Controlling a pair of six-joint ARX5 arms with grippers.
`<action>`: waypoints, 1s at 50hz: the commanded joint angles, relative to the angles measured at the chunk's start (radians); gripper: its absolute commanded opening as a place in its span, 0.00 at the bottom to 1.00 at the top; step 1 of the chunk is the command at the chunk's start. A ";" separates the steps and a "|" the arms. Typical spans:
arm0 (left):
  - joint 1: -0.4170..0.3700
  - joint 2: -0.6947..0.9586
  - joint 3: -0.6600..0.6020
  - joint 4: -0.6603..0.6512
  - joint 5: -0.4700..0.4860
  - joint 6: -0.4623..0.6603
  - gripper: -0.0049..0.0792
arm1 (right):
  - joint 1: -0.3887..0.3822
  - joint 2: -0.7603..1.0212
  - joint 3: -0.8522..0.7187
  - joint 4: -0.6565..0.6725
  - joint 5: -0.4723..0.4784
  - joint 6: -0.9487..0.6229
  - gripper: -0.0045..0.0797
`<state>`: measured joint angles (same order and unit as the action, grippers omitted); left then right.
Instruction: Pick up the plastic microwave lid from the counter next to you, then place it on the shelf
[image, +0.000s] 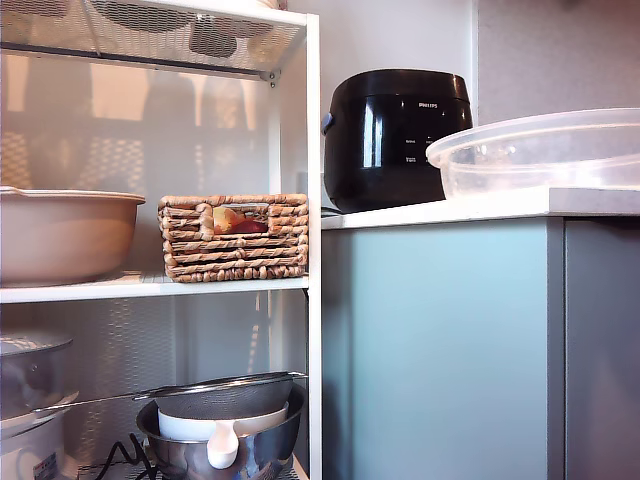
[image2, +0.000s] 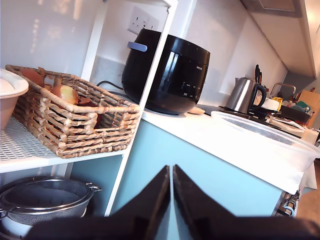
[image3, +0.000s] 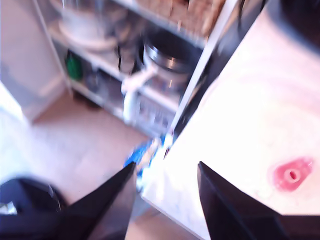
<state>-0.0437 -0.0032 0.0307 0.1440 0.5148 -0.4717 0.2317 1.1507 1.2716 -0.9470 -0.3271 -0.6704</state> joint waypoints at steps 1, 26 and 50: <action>-0.002 -0.009 -0.002 0.013 0.001 -0.003 0.03 | 0.021 0.038 0.024 -0.019 0.061 -0.039 0.48; -0.002 -0.009 -0.002 0.013 0.001 -0.017 0.03 | 0.045 0.246 0.068 -0.048 0.244 -0.117 0.47; -0.002 -0.009 -0.002 0.016 0.001 -0.081 0.03 | 0.071 0.260 0.068 -0.088 0.256 -0.123 0.04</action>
<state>-0.0437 -0.0032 0.0303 0.1444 0.5148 -0.5388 0.2878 1.4094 1.3369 -1.0245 -0.0612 -0.7975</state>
